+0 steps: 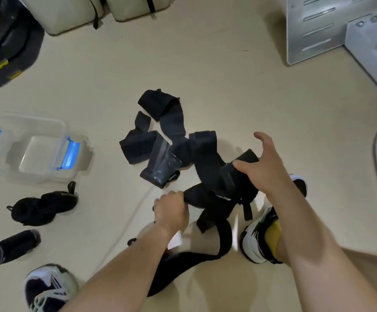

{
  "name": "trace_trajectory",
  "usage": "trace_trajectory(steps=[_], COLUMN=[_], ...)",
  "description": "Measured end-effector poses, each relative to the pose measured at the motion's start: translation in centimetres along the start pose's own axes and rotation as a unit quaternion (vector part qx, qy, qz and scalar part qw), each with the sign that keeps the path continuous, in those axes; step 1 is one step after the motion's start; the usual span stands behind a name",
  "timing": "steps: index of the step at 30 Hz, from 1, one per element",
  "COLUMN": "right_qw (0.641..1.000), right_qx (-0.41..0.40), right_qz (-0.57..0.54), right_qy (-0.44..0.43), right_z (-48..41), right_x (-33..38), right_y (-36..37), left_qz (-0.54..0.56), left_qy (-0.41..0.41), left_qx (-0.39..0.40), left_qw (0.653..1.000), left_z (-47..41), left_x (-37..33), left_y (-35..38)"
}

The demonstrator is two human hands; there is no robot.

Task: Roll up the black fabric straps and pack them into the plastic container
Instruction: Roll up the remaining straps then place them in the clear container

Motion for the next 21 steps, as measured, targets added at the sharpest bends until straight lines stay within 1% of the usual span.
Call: trace_trajectory(steps=[1, 2, 3, 4, 5, 6, 7, 8, 10, 11, 14, 15, 16, 18, 21], right_qw=[1.0, 0.998, 0.997, 0.996, 0.995, 0.995, 0.994, 0.992, 0.983, 0.978, 0.967, 0.961, 0.952, 0.929, 0.893], right_qx=[-0.009, -0.011, -0.006, 0.008, 0.027, 0.046, 0.065, 0.089, 0.142, 0.161, 0.168, 0.172, 0.179, 0.207, 0.267], right_qz=[0.013, 0.025, 0.031, 0.032, 0.029, 0.022, 0.011, -0.004, -0.024, -0.019, 0.026, 0.051, 0.081, 0.146, 0.197], right_qy=[-0.028, -0.054, -0.075, -0.085, -0.087, -0.088, -0.09, -0.094, -0.113, -0.129, -0.189, -0.212, -0.233, -0.268, -0.303], right_z=[0.1, 0.1, 0.4, 0.9, 1.6, 2.4, 3.2, 4.4, 6.8, 8.1, 12.2, 13.7, 15.3, 18.3, 22.3], right_x=[0.6, 1.3, 2.1, 2.8, 3.5, 4.2, 4.9, 5.7, 7.5, 8.5, 11.7, 12.8, 13.8, 15.6, 17.7], right_y=[-0.2, -0.3, -0.3, -0.2, -0.1, 0.2, 0.4, 0.6, 1.1, 1.2, 0.4, 0.1, -0.1, 0.1, 1.8], left_qz=[0.082, 0.186, 0.296, 0.396, 0.475, 0.529, 0.566, 0.59, 0.617, 0.617, 0.572, 0.565, 0.568, 0.585, 0.632], left_qy=[-0.028, -0.069, -0.1, -0.122, -0.13, -0.123, -0.104, -0.081, -0.037, -0.019, 0.032, 0.047, 0.061, 0.093, 0.146], left_qx=[-0.02, -0.03, -0.033, -0.04, -0.054, -0.067, -0.073, -0.073, -0.063, -0.055, -0.06, -0.07, -0.084, -0.112, -0.136], left_qw=[0.996, 0.98, 0.949, 0.909, 0.869, 0.837, 0.815, 0.8, 0.783, 0.785, 0.817, 0.82, 0.817, 0.798, 0.749], left_z=[-0.2, -0.2, -0.1, 0.2, 0.9, 1.9, 3.2, 4.7, 7.6, 9.1, 13.1, 14.6, 15.9, 18.3, 21.7], left_x=[0.8, 1.6, 2.0, 2.3, 2.3, 2.2, 1.7, 1.2, 0.0, -0.5, -1.6, -2.1, -2.4, -3.1, -4.3], left_y=[-1.6, -3.6, -6.0, -8.8, -11.9, -15.3, -18.5, -21.4, -25.9, -27.8, -32.3, -33.7, -35.1, -37.3, -39.7])
Point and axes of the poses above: each hand's wrist, its own z-axis away from the middle knuckle, its own y-axis out of the palm, x = y × z, the point moved 5 cm from there along -z, towards the middle knuckle, and after that the axes turned 14 degrees about y, right-handed, at the moved point
